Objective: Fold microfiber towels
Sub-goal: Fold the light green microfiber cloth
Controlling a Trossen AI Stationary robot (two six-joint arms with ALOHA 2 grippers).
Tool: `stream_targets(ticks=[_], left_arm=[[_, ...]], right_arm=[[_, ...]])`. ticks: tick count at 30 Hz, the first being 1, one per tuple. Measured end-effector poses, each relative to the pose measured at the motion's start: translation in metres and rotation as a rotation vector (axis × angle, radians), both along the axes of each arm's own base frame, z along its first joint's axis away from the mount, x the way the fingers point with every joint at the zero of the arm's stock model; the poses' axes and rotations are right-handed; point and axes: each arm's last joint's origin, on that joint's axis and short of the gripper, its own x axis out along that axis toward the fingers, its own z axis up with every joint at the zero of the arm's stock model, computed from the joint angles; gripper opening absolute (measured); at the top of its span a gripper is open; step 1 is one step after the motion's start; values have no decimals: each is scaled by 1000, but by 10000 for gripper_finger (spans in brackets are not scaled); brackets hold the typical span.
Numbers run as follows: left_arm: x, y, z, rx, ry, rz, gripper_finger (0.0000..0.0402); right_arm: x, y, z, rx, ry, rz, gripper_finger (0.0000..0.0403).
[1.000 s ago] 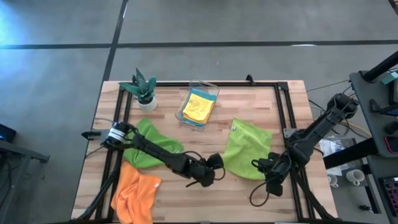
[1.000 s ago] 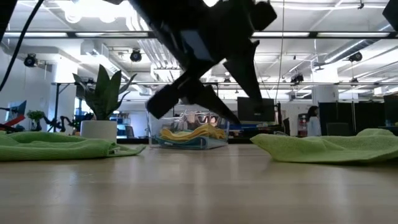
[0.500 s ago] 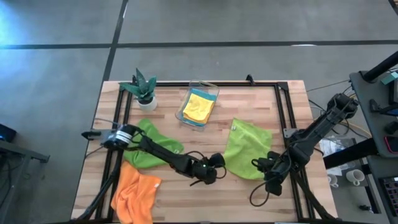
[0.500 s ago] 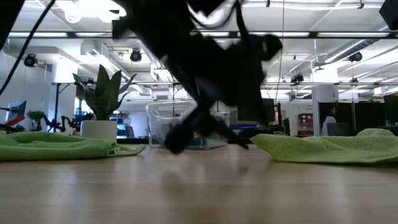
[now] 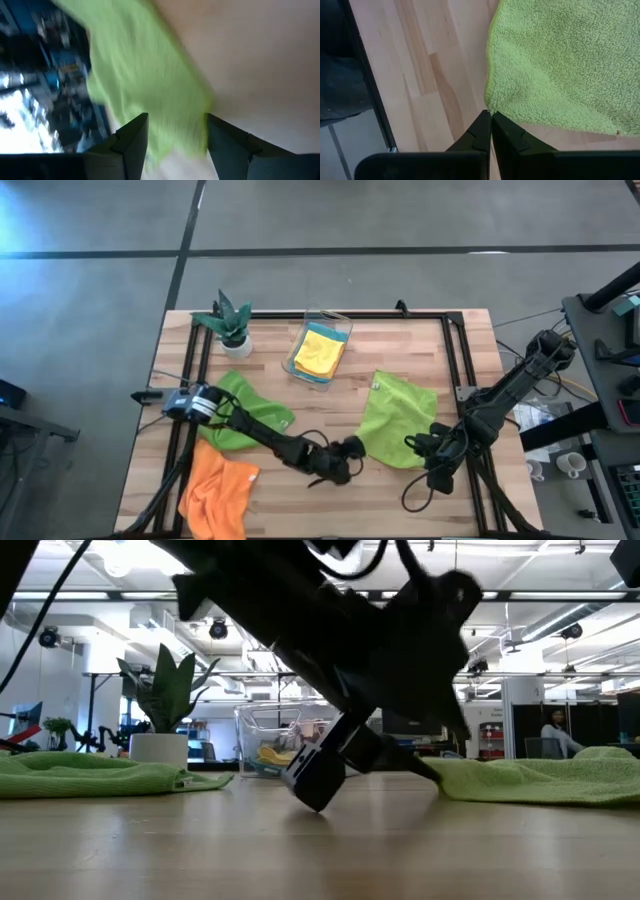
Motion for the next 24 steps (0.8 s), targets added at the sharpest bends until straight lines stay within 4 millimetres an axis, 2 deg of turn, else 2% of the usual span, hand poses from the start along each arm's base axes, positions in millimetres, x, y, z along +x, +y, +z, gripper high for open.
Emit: stream_targets(ticks=[3, 11, 16, 19, 24], left_arm=[[-1, -3, 0, -20, 5, -29, 175], [0, 7, -4, -53, 1, 29, 175], [-10, 7, -5, 102, 172, -20, 175], [-13, 6, -2, 79, 234, -44, 175], [-6, 22, 4, 30, 232, -52, 175]], right_arm=[[0, 0, 0, 0, -1, 0, 9], [0, 0, 0, -1, -2, 3, 9], [0, 0, 0, -1, -2, 3, 9], [0, 0, 0, -1, -1, 3, 9], [1, -1, 0, -20, -20, 9, 9]])
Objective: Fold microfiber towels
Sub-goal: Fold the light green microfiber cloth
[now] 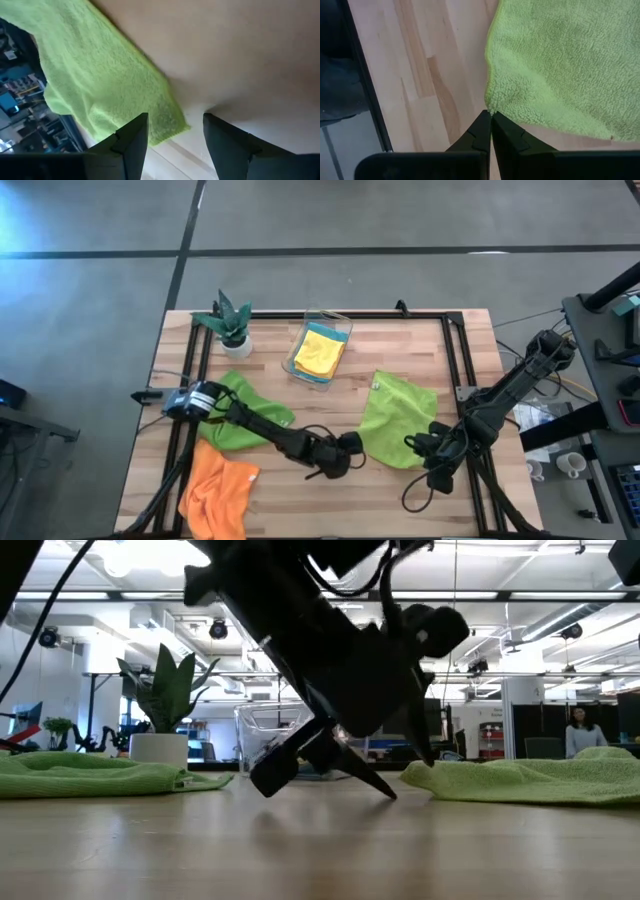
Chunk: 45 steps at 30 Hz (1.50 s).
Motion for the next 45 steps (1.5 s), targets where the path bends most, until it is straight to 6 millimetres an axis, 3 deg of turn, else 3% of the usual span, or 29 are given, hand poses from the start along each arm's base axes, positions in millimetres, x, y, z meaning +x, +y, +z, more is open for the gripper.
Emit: stream_targets(ticks=[11, 14, 18, 23, 25, 30, 33, 36, 42, 45], left_arm=[[4, 4, -7, -24, -92, -115, 165], [3, 6, -8, -58, -102, -68, 117], [4, 11, -8, -100, -126, 8, 20], [3, 9, -2, -126, -169, 84, 3], [-1, 6, 8, -158, -180, 111, 2], [-19, -1, 61, -329, -233, 233, 1], [-36, -4, 89, -565, -206, 329, 1], [-50, -13, 120, -879, -203, 370, 0], [-72, -57, 126, -961, -160, 361, 0], [-77, -60, 154, -1002, -220, 376, 0]], right_arm=[[0, 0, 0, 0, -1, 0, 9], [0, 0, 0, 0, -1, -1, 9], [0, 0, 0, 0, -1, 0, 9], [0, 0, 2, 6, -4, -1, 9], [2, 2, 10, 26, -25, 0, 9], [8, 8, 37, 54, -122, 76, 9], [9, 10, 47, 44, -170, 93, 9], [8, 15, 45, 64, -176, 74, 9], [8, 41, 31, 176, -141, 116, 9], [9, 47, 42, 150, -159, 176, 9]])
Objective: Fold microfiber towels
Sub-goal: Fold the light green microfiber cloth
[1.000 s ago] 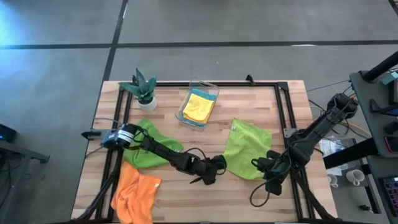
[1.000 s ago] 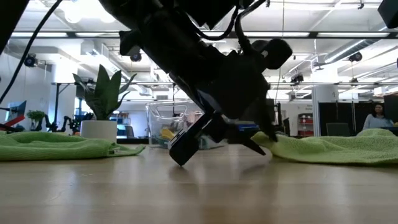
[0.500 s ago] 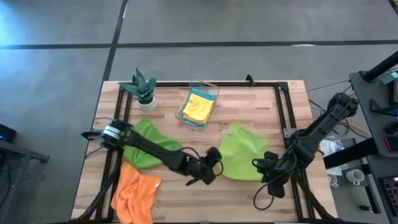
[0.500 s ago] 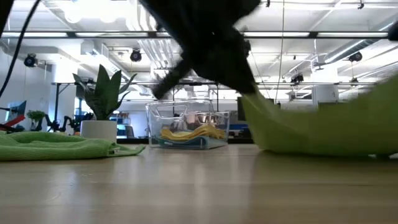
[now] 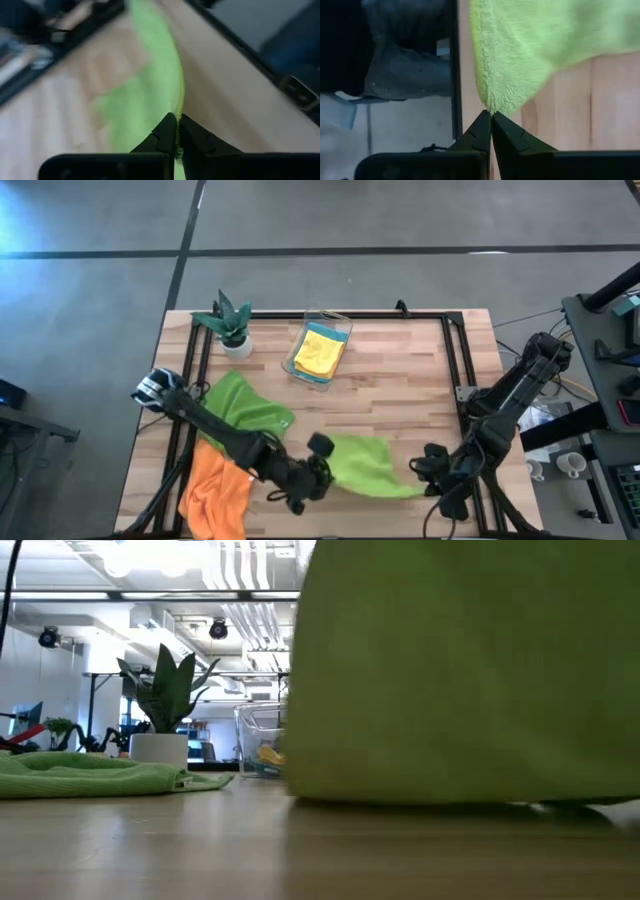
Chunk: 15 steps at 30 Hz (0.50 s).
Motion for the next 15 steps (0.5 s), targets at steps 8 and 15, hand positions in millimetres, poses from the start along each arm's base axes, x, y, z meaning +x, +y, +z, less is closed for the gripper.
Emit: stream_targets(ticks=[8, 15], left_arm=[[-7, 48, 54, 82, -123, 198, 0], [-40, 91, 105, 59, -224, 313, 0]], right_arm=[[0, -30, 79, -592, -340, -52, 9], [5, -60, 122, -851, -441, -100, 9]])
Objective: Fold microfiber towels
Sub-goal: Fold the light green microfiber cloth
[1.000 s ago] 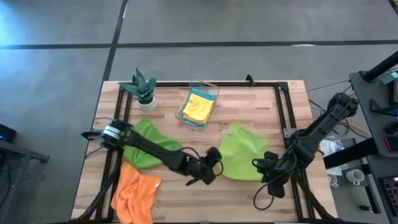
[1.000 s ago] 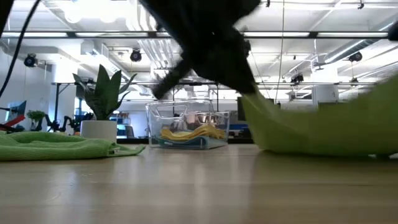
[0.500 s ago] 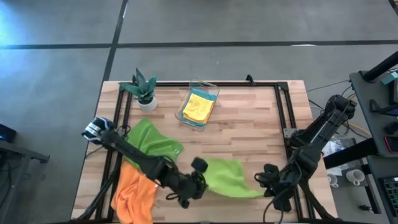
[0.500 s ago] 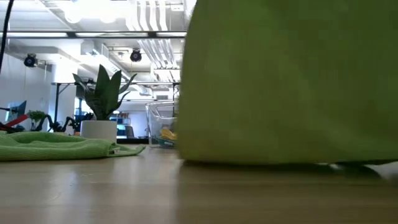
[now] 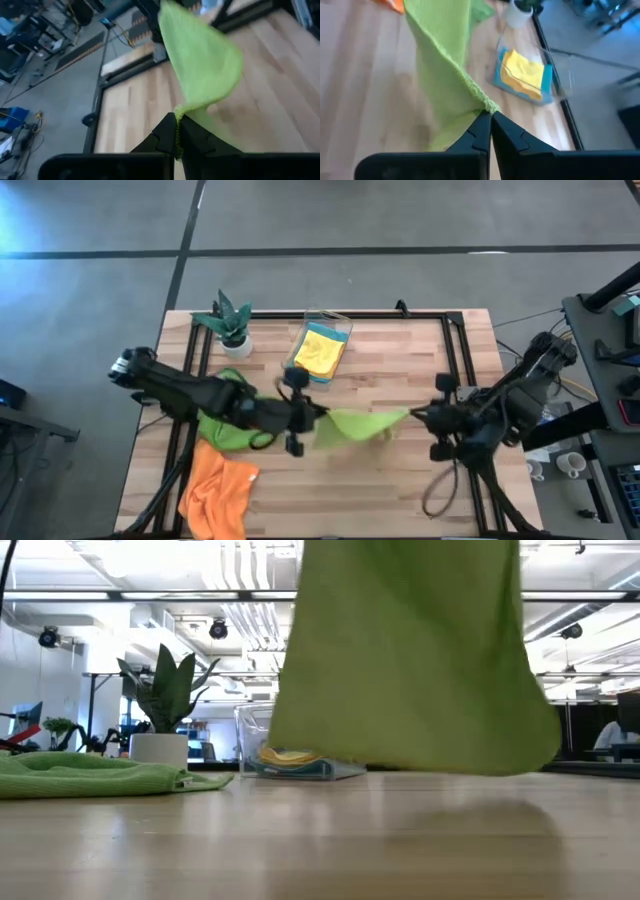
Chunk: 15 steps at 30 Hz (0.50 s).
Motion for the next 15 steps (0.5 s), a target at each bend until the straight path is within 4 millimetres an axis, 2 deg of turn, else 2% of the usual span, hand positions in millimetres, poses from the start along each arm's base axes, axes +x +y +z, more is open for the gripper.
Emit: stream_targets(ticks=[4, 7, 10, 12, 15], left_arm=[[-24, 6, 20, -82, -43, -8, 0], [-34, -5, 9, -104, 46, -39, 0], [-39, -24, -5, -161, 121, -65, 0], [-42, -34, -4, -192, 111, -88, 0], [-45, -37, -1, -205, 97, -96, 0]], right_arm=[[14, -16, -9, 35, 115, -19, 9], [18, -19, -15, 82, 185, 15, 9], [17, -13, -14, 185, 299, 185, 9], [16, -9, -8, 231, 317, 273, 9], [17, -15, -2, 140, 289, 302, 9]])
